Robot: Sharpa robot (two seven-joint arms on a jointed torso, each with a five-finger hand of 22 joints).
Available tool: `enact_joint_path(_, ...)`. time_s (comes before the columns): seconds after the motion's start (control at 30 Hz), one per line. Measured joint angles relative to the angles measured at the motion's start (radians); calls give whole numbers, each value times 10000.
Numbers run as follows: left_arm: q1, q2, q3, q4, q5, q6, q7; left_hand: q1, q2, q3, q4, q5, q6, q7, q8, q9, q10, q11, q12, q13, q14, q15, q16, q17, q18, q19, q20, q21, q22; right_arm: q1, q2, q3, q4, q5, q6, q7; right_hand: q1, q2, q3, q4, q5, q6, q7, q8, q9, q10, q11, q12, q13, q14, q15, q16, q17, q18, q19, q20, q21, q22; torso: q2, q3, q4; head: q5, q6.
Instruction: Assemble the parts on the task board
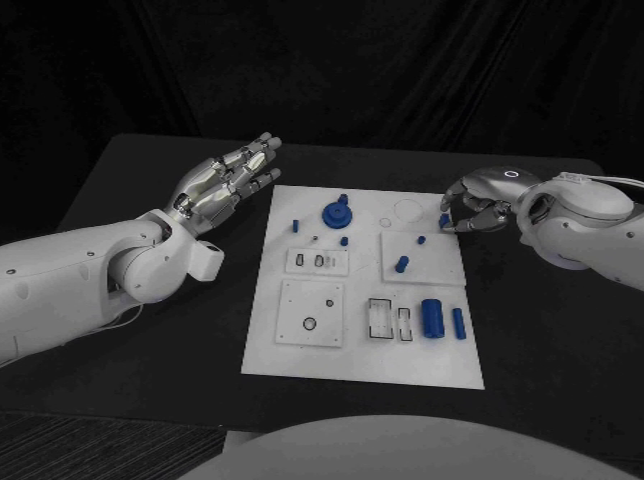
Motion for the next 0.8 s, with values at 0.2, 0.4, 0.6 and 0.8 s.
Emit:
enact_joint_path(0.2, -1, 0, 0, -3, 0, 11, 0, 0, 0, 0, 0, 0, 0, 0, 0, 0, 0, 0, 0, -1, 0, 0, 0, -6, 0, 0, 0, 0, 0, -5, 18, 0, -25, 0, 10, -61, 0, 0, -1, 1, 0, 0, 0, 114, 71, 5, 45, 0, 0, 0, 0, 0, 0, 0, 0, 0, 0, 0, 1, 0, 0, -3, 0)
enact_joint_path(0.4, -2, 0, 0, 0, 0, 27, 0, 0, 0, 0, 0, 0, 0, 0, 0, -1, 5, 4, 0, 0, 0, 0, 0, -8, 0, 0, 0, 0, 0, -17, 45, 0, -56, 0, 10, -118, 109, 22, -1, 1, -1, 0, 0, 212, 140, 0, 71, 0, -1, 0, 0, 0, 0, -1, 0, 0, -37, -1, 1, 0, 0, 25, 0)
enact_joint_path(0.6, -4, -3, 0, 30, 0, 59, 0, 0, 0, 0, 0, 0, 0, 0, 0, -1, 36, 34, 0, 2, 0, 0, 0, -7, 0, 0, 0, 0, 0, -24, 73, 0, -78, -10, 9, -157, 109, 22, -1, 1, -1, 32, 32, 357, 231, 0, 71, 0, -1, 0, 0, 0, 0, 0, 0, 0, -37, -2, 1, 0, 1, 46, 0)
enact_joint_path(0.8, -6, 0, 0, 22, 0, 82, 0, 0, 0, 0, 0, 0, 0, 0, 0, -1, 36, 34, 0, 3, 0, 0, 0, -6, 0, 0, -1, 0, 0, -44, 103, 0, -88, -17, 9, -192, 149, 62, -3, -1, -2, 81, 40, 548, 348, 0, 71, 0, -1, 0, 0, 0, 0, 0, 0, 0, -37, -3, 1, 0, 3, 53, 0)
